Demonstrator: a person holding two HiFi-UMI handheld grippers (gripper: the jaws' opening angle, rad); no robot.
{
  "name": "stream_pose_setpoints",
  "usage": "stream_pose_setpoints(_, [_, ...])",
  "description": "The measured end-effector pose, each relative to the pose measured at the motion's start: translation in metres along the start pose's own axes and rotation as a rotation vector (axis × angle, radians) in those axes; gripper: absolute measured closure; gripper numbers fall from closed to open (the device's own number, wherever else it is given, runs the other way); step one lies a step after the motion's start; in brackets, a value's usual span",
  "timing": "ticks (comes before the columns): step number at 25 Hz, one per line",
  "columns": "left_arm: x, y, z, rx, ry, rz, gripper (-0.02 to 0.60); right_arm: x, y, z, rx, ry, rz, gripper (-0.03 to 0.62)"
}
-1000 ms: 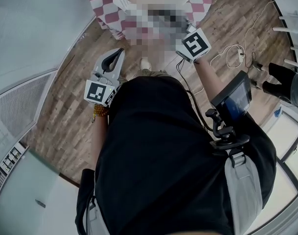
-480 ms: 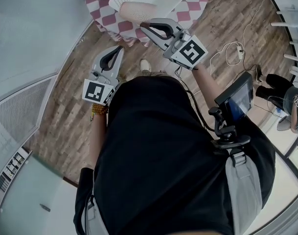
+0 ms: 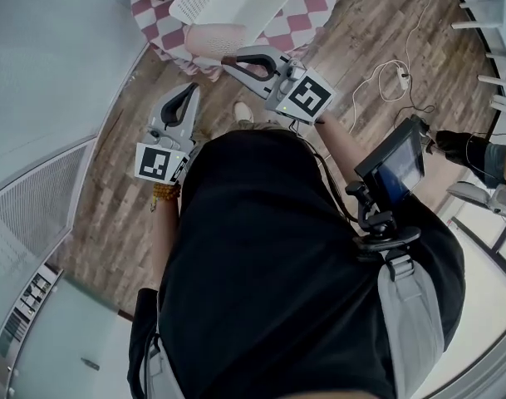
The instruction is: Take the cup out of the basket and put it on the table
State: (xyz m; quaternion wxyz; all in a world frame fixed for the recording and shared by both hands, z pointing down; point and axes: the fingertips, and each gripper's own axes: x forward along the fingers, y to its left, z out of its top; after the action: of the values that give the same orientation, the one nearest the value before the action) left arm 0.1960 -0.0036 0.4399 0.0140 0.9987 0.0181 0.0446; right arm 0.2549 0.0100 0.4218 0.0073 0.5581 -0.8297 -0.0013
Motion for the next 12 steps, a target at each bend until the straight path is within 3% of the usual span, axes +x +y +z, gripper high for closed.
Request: stream_pose_setpoints(12, [0.018,-0.004,-0.001,0.007,-0.028,-0.069,0.575,-0.007,0.006,-0.022,0.015,0.027,-0.005,0.569])
